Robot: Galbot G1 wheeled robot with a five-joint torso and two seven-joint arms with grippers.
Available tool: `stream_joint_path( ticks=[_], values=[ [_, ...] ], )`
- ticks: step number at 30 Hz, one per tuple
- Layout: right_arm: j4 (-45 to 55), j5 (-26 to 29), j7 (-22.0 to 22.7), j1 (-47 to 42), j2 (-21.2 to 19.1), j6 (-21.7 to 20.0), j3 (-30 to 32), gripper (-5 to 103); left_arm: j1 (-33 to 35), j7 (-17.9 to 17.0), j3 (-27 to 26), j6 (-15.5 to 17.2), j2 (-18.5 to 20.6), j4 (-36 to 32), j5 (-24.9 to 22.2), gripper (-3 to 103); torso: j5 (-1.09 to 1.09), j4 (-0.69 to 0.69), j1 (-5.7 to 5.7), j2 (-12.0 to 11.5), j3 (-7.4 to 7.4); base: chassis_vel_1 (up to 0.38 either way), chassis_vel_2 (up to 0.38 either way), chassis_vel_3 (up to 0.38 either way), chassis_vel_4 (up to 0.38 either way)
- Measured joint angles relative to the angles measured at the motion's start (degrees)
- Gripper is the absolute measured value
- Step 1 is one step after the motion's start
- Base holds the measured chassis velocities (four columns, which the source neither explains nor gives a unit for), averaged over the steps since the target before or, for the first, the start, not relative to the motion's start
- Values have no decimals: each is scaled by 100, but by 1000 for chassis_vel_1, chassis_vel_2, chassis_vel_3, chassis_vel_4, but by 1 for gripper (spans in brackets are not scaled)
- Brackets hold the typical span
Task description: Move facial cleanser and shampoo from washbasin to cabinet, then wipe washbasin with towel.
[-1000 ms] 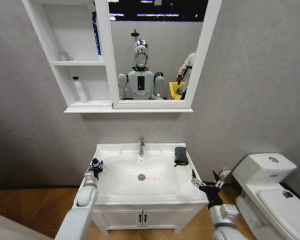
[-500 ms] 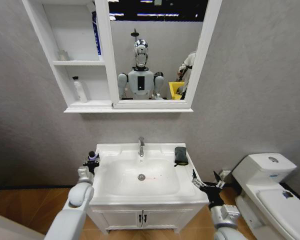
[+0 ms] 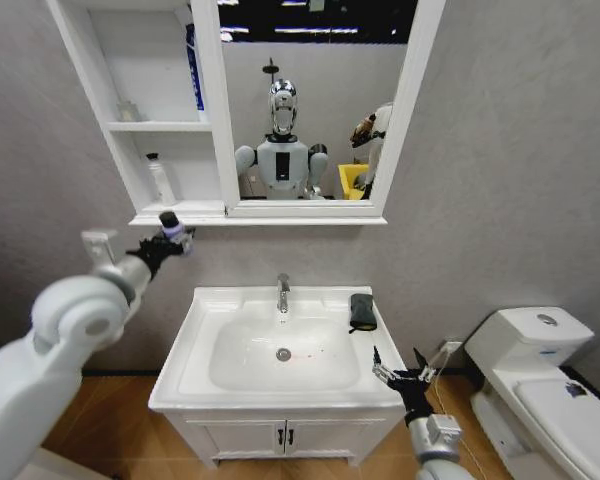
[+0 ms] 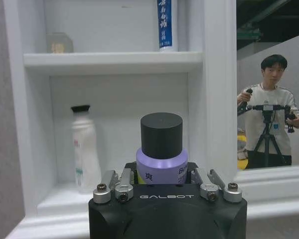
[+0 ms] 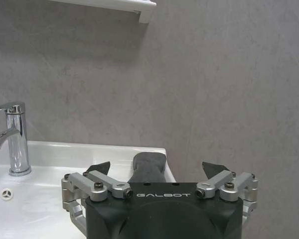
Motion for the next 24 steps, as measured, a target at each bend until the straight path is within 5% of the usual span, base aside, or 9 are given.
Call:
stream_joint_path(
  ticks=[5,11,24],
  values=[
    [54,-5,25,-142,-5,125,72,100,-1319,201,971,-122,-653,1387,502,43,-3,-2,1,-1,1,0,0,0,0],
    [54,23,71,-172,-9,191,147,100,-1840,484,1190,-200,-1046,2359,991,43,-4,1,2,-2,1,0,0,0,0],
    [-113,2,81,-41,-50,222,256,100,-2231,791,1410,-51,-1503,3131,1095,43,-3,1,0,-2,0,0,0,0,0]
  ],
)
